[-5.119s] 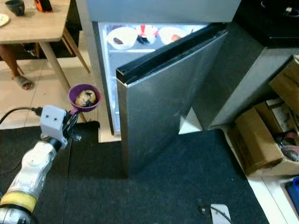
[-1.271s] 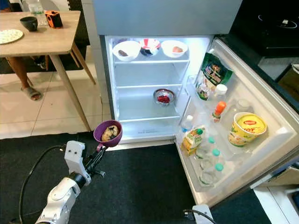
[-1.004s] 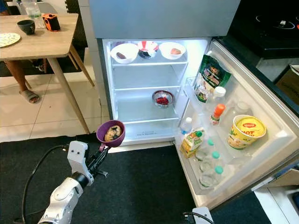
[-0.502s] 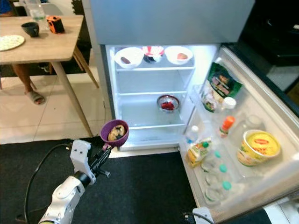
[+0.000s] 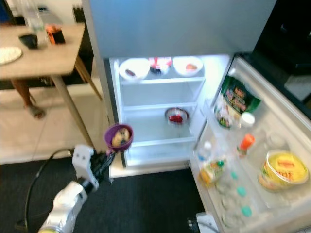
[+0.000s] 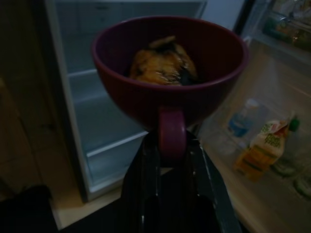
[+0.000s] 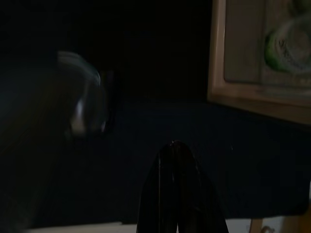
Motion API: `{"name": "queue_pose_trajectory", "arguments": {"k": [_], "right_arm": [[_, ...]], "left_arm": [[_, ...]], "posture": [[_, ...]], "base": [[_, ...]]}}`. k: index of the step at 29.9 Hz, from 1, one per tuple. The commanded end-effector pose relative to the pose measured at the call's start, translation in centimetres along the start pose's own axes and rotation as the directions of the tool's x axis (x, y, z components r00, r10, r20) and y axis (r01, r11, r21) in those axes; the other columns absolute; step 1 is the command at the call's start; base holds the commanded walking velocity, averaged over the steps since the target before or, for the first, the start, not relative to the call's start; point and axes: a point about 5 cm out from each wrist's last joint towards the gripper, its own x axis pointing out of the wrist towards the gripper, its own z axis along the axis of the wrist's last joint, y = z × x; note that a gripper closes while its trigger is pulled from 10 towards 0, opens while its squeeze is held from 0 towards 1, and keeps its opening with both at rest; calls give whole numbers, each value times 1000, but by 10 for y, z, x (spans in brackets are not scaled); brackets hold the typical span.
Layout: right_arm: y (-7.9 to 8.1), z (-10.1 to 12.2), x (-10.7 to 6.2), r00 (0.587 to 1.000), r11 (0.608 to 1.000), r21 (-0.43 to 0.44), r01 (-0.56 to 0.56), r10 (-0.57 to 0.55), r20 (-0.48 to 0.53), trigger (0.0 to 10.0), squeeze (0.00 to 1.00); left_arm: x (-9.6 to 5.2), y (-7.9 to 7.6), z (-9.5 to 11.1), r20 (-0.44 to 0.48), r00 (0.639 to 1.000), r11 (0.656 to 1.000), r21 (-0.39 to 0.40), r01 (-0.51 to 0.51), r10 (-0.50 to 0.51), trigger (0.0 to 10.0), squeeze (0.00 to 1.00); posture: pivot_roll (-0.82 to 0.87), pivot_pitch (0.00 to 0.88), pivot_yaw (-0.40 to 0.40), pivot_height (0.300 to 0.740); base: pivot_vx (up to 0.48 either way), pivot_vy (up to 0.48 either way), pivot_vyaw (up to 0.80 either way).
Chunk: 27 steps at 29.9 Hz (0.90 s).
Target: Restocking fridge
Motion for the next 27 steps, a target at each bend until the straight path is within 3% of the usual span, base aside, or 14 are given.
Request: {"name": "queue_pose_trajectory", "arguments": {"k": [1, 27], "right_arm": [[1, 2, 0, 1000, 1000, 2, 0, 0, 3, 10000, 0], [1, 2, 0, 1000, 1000, 7, -1, 1, 4, 10000, 0]], "left_arm": [[1, -2, 2, 14, 1000, 1000, 1, 9, -9, 10000, 0], [3, -5, 1, 14, 1000, 1000, 0, 25, -25, 10000, 0]], "posture": [[-70, 101, 4, 740], [-75, 101, 4, 740]], "base": [[319, 0, 0], [323, 0, 0]]}}
